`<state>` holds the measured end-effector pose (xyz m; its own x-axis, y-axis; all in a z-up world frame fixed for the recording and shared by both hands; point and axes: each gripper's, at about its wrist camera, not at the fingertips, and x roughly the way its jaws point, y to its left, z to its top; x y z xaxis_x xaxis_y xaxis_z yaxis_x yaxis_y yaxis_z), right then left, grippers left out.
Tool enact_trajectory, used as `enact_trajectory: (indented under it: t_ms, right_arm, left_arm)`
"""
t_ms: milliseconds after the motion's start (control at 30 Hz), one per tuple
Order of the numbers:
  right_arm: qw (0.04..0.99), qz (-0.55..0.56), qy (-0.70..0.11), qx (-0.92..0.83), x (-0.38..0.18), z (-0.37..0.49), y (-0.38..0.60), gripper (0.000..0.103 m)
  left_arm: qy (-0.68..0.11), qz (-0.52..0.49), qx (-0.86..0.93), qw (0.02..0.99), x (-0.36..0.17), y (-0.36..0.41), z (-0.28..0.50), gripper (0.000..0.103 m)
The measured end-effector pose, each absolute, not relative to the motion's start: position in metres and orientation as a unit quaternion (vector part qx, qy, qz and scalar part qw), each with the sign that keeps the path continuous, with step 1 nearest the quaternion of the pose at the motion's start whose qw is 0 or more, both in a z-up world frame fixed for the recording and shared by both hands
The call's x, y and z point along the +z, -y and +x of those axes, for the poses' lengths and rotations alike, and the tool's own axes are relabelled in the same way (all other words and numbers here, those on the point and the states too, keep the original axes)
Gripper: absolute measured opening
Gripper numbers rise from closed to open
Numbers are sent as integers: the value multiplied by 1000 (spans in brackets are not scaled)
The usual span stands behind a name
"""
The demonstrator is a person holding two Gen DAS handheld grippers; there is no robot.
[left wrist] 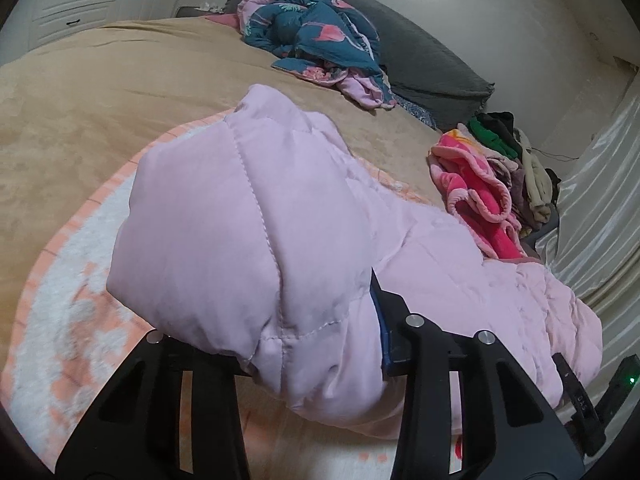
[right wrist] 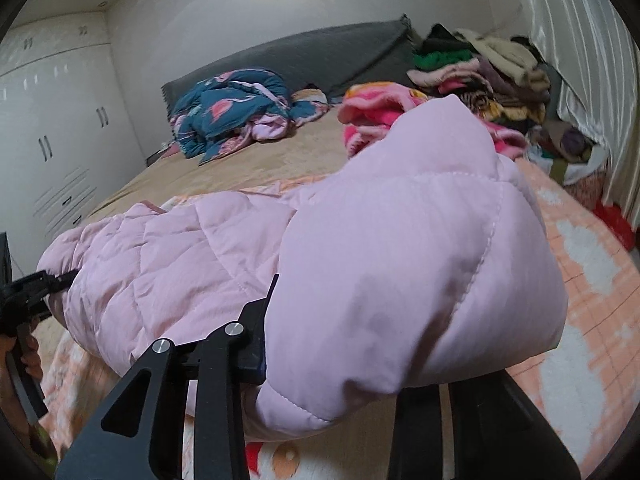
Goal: Fold large clothes
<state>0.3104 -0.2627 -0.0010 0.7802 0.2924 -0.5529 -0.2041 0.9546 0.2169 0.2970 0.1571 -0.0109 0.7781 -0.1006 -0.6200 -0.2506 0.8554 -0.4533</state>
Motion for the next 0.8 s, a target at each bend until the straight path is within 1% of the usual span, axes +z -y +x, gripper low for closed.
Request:
enact_trajectory:
  t_ms: [300, 800]
  right_arm:
    - [942, 45, -301, 141, 15, 261, 260, 31]
    - [940, 65, -311, 128, 8, 182, 273, 31]
  left_arm:
    - [-309, -228, 42, 922, 13, -150, 251, 31]
    - [-317, -168, 42, 933, 10, -128, 179, 32]
